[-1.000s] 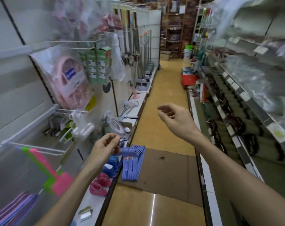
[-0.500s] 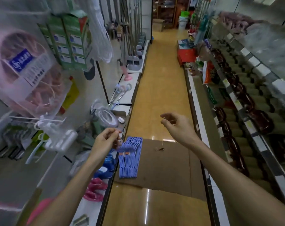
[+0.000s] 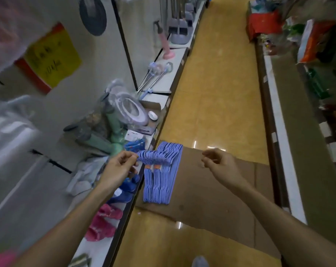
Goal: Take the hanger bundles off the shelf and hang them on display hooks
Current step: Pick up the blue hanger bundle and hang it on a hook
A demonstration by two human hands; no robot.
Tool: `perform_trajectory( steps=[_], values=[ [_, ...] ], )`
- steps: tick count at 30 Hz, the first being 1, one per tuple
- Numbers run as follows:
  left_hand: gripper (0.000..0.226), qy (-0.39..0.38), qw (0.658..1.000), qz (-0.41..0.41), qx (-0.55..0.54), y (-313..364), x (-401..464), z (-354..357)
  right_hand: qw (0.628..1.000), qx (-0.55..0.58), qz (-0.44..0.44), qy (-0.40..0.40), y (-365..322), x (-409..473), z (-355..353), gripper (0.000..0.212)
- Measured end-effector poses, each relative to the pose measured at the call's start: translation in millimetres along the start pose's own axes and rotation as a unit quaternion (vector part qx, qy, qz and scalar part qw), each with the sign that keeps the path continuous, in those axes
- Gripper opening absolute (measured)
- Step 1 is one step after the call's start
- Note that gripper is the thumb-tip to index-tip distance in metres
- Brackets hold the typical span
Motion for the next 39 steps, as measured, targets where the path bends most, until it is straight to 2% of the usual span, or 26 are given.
perform_trajectory(
  steps=[10,14,17,21,24,26,27,31,35,39],
  values=[
    [0.010,-0.055,0.989,0.069,0.122,-201,99,106,0.988,-0.031,0.098,-0.117,270,70,189,0.023],
    [0.002,-0.037,0.981,0.112,0.157,-261,147,136,0.984,-0.020,0.124,-0.124,354,99,252,0.024],
    [0.010,-0.005,0.975,0.150,0.162,-293,184,154,0.983,0.021,0.136,-0.125,396,118,301,0.030],
    [0.020,0.018,0.962,0.198,0.189,-318,221,179,0.971,0.115,0.157,-0.140,430,135,362,0.035],
    [0.040,0.024,0.933,0.260,0.248,-326,242,193,0.952,0.192,0.177,-0.157,442,146,405,0.044],
    [0.051,0.032,0.920,0.291,0.262,-326,252,197,0.941,0.226,0.186,-0.172,443,152,429,0.035],
    [0.053,0.033,0.917,0.297,0.265,-327,258,199,0.936,0.241,0.187,-0.176,443,156,439,0.032],
    [0.055,0.031,0.912,0.307,0.271,-324,273,202,0.907,0.321,0.206,-0.177,440,163,468,0.056],
    [0.055,0.033,0.910,0.300,0.283,-323,277,203,0.890,0.345,0.237,-0.182,435,164,486,0.046],
    [0.054,0.032,0.915,0.291,0.278,-320,278,203,0.870,0.367,0.259,-0.204,429,165,489,0.060]
  ],
)
Point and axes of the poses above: each hand's wrist, its own x-axis towards the middle knuckle, its own z-axis out of the palm, y = z × x, the point moved 8 cm from there along x, towards the middle knuckle, and after that the axes turned 10 degrees about y, right-handed, at the moved point
